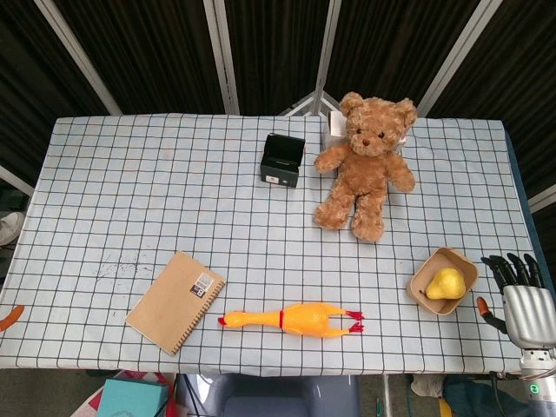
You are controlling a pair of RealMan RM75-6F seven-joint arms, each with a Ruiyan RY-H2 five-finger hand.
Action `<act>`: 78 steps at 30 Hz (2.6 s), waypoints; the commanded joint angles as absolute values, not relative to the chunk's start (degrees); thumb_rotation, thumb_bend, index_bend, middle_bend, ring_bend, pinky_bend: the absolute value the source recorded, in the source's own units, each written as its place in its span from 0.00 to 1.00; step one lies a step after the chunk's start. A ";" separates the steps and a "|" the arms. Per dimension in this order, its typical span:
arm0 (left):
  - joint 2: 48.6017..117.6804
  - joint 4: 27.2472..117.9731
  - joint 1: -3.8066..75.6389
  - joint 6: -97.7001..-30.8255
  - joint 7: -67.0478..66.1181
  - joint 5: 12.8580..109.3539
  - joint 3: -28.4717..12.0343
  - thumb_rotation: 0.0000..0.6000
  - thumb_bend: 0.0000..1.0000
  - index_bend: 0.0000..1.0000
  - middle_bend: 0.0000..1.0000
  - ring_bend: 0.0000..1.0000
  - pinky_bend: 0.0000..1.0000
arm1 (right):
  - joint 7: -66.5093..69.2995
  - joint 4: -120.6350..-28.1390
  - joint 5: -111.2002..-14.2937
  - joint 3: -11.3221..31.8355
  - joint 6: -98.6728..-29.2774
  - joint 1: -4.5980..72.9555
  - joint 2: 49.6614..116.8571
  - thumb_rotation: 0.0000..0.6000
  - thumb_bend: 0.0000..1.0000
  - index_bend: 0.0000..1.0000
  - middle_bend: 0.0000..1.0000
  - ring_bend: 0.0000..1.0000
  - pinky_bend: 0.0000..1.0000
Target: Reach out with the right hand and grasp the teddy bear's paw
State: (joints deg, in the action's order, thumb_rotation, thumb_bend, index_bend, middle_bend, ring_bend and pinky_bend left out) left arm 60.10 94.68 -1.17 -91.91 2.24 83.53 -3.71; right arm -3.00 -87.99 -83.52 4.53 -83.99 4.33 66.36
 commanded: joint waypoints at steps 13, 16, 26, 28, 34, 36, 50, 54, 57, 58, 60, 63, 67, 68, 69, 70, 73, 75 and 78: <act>59.96 94.87 -1.52 -92.11 2.02 83.73 -3.62 1.00 0.27 0.21 0.00 0.00 0.14 | -2.24 -88.53 -83.97 4.63 -84.94 4.00 65.87 1.00 0.36 0.21 0.20 0.11 0.00; 59.97 94.82 -1.26 -91.47 1.96 83.03 -3.90 1.00 0.27 0.21 0.00 0.00 0.14 | -1.89 -88.45 -83.56 4.57 -84.29 4.09 65.83 1.00 0.36 0.21 0.20 0.11 0.00; 59.96 95.27 -1.76 -92.26 1.47 83.94 -3.45 1.00 0.27 0.21 0.00 0.00 0.14 | 1.62 -88.88 -83.40 4.22 -81.64 5.04 66.42 1.00 0.36 0.21 0.20 0.11 0.00; 59.93 95.33 -1.68 -92.09 1.57 84.13 -3.37 1.00 0.27 0.21 0.00 0.00 0.14 | 4.90 -89.08 -83.82 4.03 -80.05 5.78 66.22 1.00 0.36 0.21 0.20 0.11 0.00; 60.12 95.41 -1.17 -91.01 0.71 82.88 -3.87 1.00 0.27 0.21 0.00 0.00 0.13 | 11.94 -87.75 -80.51 6.80 -68.97 12.32 64.73 1.00 0.36 0.21 0.20 0.11 0.00; 60.23 95.48 -0.97 -90.60 0.24 82.39 -4.04 1.00 0.27 0.21 0.00 0.00 0.13 | 13.95 -87.07 -77.91 8.61 -63.98 15.30 64.37 1.00 0.36 0.21 0.20 0.11 0.00; 60.95 96.04 -0.57 -89.76 -2.80 79.32 -5.21 1.00 0.27 0.21 0.00 0.00 0.14 | 18.32 -70.74 -52.36 19.88 -40.90 31.45 72.47 1.00 0.32 0.21 0.20 0.12 0.00; 61.14 96.09 -0.35 -89.43 -3.48 78.53 -5.56 1.00 0.27 0.21 0.00 0.00 0.14 | 15.79 -64.63 -45.29 21.23 -36.85 35.37 75.52 1.00 0.30 0.21 0.20 0.12 0.00; 61.23 96.12 -0.20 -89.09 -3.85 77.79 -5.84 1.00 0.27 0.21 0.00 0.00 0.14 | 15.24 -61.86 -40.83 22.61 -35.08 37.63 77.50 1.00 0.30 0.20 0.20 0.12 0.00; 61.26 96.09 -0.13 -88.95 -3.98 77.50 -5.95 1.00 0.27 0.21 0.00 0.00 0.14 | 14.88 -60.90 -39.28 22.93 -34.36 38.48 78.23 1.00 0.30 0.20 0.20 0.12 0.00; 61.27 96.05 -0.04 -88.74 -4.04 77.15 -6.08 1.00 0.27 0.21 0.00 0.00 0.14 | 14.22 -59.71 -37.23 23.24 -33.40 39.76 79.31 1.00 0.30 0.20 0.20 0.12 0.00; 61.19 96.01 0.01 -88.56 -3.90 76.85 -6.21 1.00 0.27 0.21 0.00 0.00 0.14 | 13.67 -58.63 -34.76 23.93 -33.24 41.26 80.95 1.00 0.29 0.20 0.20 0.12 0.00; 60.97 95.96 -0.08 -88.54 -3.37 76.75 -6.25 1.00 0.27 0.21 0.00 0.00 0.14 | 12.00 -56.87 -31.65 24.41 -34.07 43.30 83.27 1.00 0.29 0.20 0.20 0.12 0.00; 60.92 95.94 -0.11 -88.56 -3.23 76.76 -6.25 1.00 0.27 0.21 0.00 0.00 0.14 | 11.67 -56.68 -31.07 24.48 -34.08 43.65 83.66 1.00 0.29 0.20 0.20 0.12 0.00; 60.85 95.89 -0.15 -88.59 -3.03 76.77 -6.25 1.00 0.27 0.21 0.00 0.00 0.14 | 11.23 -56.41 -30.10 24.57 -33.99 44.13 84.19 1.00 0.29 0.20 0.20 0.12 0.00; 60.80 95.86 -0.17 -88.59 -2.90 76.75 -6.26 1.00 0.27 0.21 0.00 0.00 0.14 | 10.87 -56.25 -29.53 24.59 -34.01 44.42 84.50 1.00 0.29 0.20 0.20 0.12 0.00; 60.62 95.73 -0.19 -88.44 -2.42 76.65 -6.29 1.00 0.27 0.21 0.00 0.00 0.14 | 9.04 -56.04 -27.58 24.30 -33.92 45.63 85.51 1.00 0.29 0.20 0.20 0.12 0.00; 60.53 95.66 -0.16 -88.32 -2.12 76.69 -6.29 1.00 0.27 0.21 0.00 0.00 0.14 | 7.83 -56.01 -26.48 24.32 -34.52 46.43 85.94 1.00 0.29 0.20 0.20 0.12 0.00; 60.41 95.59 -0.14 -88.21 -1.77 76.78 -6.26 1.00 0.27 0.21 0.00 0.00 0.13 | 6.24 -55.78 -25.24 24.22 -35.39 47.34 86.62 1.00 0.29 0.20 0.20 0.12 0.00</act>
State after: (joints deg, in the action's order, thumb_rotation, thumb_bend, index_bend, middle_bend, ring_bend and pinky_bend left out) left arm 60.42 95.60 -0.15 -88.23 -1.77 76.77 -6.27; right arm 6.81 -55.93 -25.76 24.28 -34.96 46.87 86.23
